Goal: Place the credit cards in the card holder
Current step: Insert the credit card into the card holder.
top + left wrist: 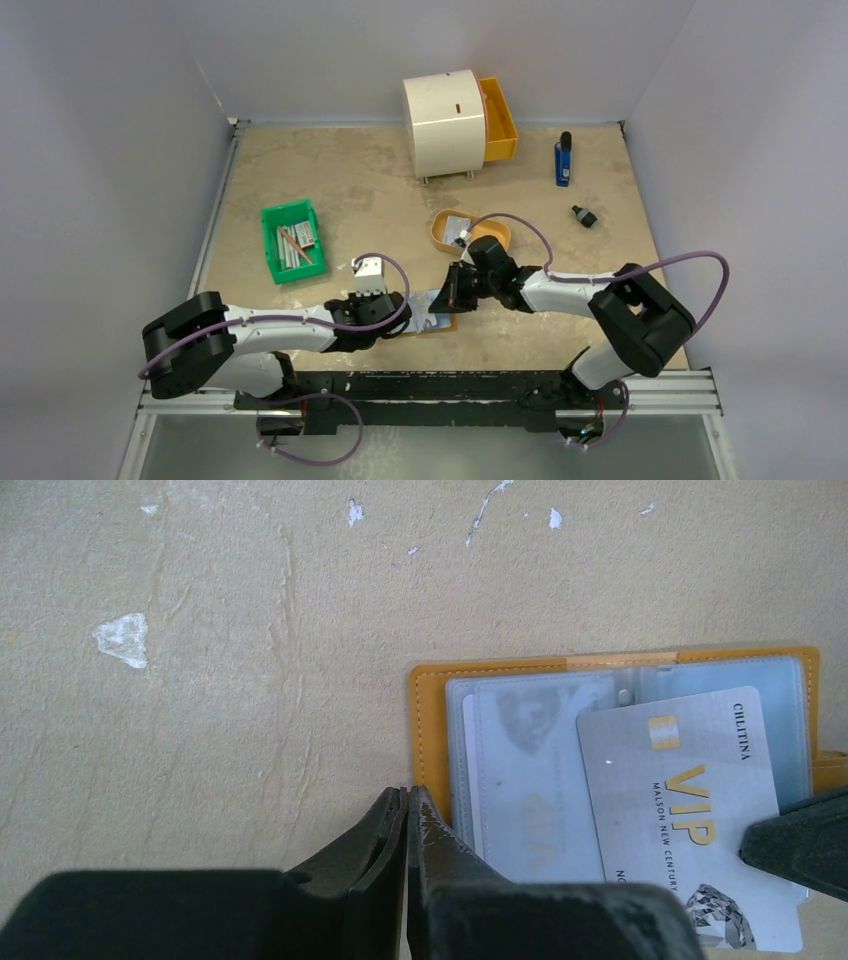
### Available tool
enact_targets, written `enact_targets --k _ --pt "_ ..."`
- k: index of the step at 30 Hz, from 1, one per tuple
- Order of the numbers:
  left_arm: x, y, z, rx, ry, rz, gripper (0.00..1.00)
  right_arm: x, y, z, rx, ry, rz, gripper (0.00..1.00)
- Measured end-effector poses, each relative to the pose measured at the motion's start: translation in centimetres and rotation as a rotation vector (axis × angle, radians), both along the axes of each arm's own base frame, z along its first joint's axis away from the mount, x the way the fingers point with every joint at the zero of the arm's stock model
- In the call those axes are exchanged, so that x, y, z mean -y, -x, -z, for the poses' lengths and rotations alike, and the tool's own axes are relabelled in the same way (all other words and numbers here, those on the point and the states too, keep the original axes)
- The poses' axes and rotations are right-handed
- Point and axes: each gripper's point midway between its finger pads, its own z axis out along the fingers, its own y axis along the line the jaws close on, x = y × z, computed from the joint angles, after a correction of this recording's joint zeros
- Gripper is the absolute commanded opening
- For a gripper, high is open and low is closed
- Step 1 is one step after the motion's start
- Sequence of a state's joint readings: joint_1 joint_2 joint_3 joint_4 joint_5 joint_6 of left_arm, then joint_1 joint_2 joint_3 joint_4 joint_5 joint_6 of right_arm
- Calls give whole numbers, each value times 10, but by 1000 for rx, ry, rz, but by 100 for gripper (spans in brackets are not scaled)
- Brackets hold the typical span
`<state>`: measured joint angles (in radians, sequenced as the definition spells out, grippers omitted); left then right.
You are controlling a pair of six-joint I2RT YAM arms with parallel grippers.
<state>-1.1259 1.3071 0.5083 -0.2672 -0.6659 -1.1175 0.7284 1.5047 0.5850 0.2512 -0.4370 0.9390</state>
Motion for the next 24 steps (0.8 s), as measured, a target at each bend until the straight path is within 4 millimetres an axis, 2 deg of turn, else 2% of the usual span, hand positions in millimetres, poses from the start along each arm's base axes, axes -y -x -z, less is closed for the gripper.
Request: enact_targets --k 15,24 --pt "2 0 0 1 8 2 3 -7 -8 -1 25 -17 30 0" --pt "3 0 0 0 12 3 2 -12 -9 12 -1 -13 31 0"
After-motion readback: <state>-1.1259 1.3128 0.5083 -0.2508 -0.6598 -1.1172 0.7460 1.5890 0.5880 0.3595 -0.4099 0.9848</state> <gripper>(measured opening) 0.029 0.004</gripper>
